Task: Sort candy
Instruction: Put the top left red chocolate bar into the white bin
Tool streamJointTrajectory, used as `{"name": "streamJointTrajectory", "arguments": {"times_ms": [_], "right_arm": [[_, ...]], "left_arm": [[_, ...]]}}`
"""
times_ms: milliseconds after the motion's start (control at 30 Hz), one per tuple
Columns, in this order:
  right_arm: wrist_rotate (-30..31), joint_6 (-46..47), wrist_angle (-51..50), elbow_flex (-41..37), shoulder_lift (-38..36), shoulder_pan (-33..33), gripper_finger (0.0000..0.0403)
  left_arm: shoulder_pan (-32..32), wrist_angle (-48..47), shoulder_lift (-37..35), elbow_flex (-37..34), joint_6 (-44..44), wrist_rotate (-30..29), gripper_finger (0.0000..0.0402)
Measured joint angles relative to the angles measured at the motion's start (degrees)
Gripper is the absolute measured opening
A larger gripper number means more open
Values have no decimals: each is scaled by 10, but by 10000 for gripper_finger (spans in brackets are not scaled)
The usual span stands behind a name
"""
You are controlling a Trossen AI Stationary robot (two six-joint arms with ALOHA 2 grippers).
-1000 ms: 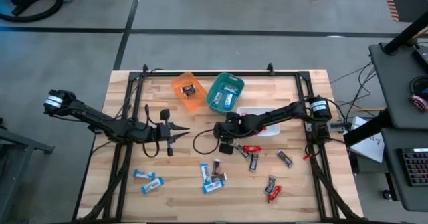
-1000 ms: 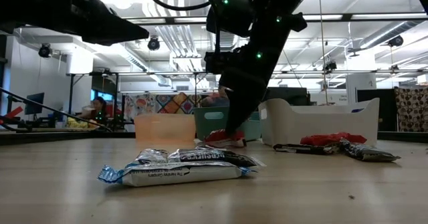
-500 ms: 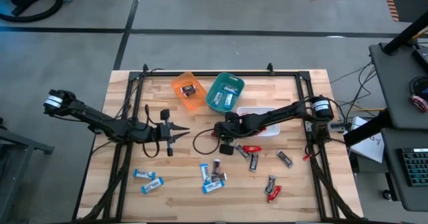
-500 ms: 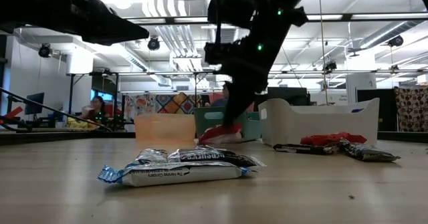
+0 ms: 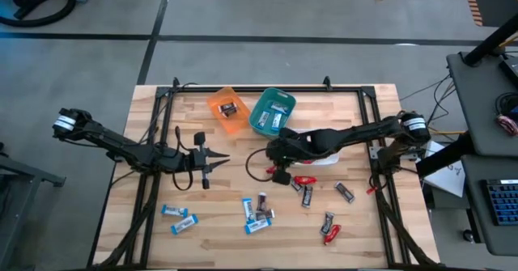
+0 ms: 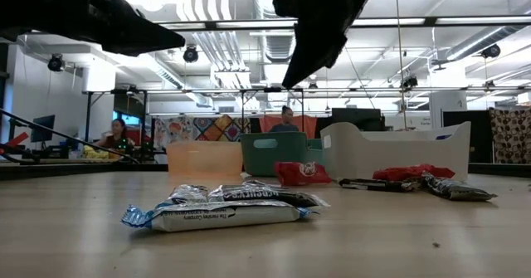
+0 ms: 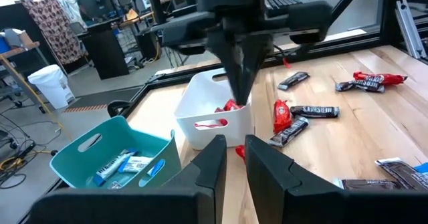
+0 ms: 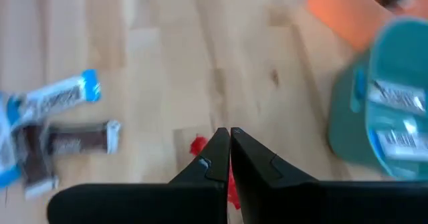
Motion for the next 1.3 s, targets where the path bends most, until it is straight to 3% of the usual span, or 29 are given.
{"name": "streamJointTrajectory", "arguments": {"times_ms": [167,300,500,633,767,1133,1300], "right_arm": [[-22,-164,-10,0,20,29,9],[-18,-202,-8,0,44,28,31],[-15,-185,-8,0,75,27,119],[20,-188,-12,3,97,28,181],[27,-196,-27,21,117,27,215],[27,-215,-51,38,168,22,223],[26,-228,-50,38,186,19,198]], "left_arm": [[0,-2,0,0,3,0,40],[0,-4,0,0,4,0,40],[0,-5,0,0,5,1,40],[0,-5,0,0,6,1,40],[0,-5,0,0,6,1,40],[0,-9,0,0,6,1,40],[0,-9,0,0,6,1,40]]}}
